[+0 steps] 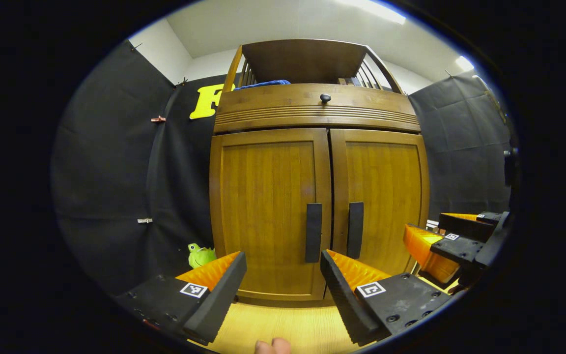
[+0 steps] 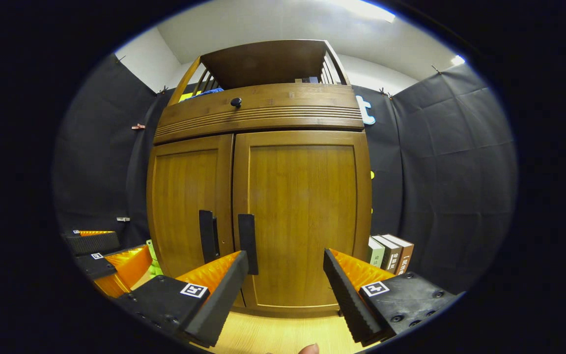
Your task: Open the right door of the double-door shoe cabinet with the right hand, and open the left door with the left hand.
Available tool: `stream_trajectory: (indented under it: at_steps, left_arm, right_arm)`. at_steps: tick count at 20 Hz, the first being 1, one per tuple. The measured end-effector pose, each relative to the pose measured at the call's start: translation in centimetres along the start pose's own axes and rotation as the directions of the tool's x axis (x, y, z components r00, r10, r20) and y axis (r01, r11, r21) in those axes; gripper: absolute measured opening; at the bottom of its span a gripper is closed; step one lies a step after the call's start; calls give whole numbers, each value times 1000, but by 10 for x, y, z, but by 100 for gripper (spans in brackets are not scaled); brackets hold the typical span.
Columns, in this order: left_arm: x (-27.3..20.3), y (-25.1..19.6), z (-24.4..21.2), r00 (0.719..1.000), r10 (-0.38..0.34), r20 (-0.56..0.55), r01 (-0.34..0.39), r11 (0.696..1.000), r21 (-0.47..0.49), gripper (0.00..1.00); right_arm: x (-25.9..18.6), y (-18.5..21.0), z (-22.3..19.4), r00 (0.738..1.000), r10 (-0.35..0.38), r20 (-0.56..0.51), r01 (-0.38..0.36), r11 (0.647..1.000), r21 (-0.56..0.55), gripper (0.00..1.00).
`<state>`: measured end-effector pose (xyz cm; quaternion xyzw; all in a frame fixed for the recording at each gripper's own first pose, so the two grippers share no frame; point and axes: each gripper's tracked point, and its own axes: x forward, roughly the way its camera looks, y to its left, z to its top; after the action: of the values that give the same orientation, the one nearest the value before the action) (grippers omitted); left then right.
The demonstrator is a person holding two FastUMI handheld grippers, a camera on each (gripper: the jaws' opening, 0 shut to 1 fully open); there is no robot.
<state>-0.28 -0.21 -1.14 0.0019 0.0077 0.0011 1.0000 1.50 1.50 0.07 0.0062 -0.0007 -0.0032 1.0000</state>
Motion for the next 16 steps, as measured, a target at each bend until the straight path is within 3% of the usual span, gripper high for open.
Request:
stream_trajectory:
  at_steps: [6, 10, 16]
  left_arm:
    - [-6, 21, -1, 999, 53, -3, -53, 999, 5, 93]
    - [-13, 33, -3, 997, 78, 1, -78, 997, 18, 93]
    - [-25, 39, 0, 996, 90, 18, -90, 996, 1, 94]
  right_arm:
    - [38, 26, -7, 1000, 28, -8, -28, 999, 36, 98]
    - [60, 49, -13, 998, 58, -12, -58, 998, 0, 97]
    - [96, 60, -42, 997, 37, -66, -39, 999, -20, 95]
